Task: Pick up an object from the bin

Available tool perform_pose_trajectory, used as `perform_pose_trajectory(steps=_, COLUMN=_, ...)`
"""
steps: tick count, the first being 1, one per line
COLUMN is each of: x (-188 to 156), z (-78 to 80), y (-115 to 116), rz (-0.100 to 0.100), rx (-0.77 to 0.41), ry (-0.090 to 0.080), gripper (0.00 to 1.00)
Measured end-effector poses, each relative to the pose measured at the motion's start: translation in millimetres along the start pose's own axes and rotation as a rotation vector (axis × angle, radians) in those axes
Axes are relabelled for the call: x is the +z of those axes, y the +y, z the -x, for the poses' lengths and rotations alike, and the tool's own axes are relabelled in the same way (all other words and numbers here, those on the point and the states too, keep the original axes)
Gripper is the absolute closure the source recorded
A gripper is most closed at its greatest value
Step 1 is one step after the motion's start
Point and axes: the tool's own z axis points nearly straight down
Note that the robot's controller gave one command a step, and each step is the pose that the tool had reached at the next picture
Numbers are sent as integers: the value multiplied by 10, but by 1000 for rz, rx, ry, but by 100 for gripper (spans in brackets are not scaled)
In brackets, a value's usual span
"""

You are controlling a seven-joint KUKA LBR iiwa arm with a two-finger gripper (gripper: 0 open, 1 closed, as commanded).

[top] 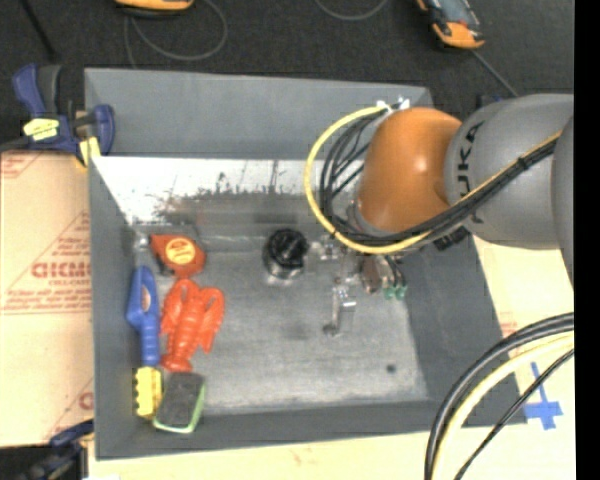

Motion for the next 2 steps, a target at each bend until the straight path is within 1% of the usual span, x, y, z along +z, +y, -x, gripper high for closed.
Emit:
perform_pose_trajectory(steps=1, x=-258, z=196, y=124, rz=0, rx=10, ry=-23, gripper=0)
perform_pose_trajectory(steps=2, x=-192, z=595, y=536, rz=0, rx=30, ry=-14, gripper=0)
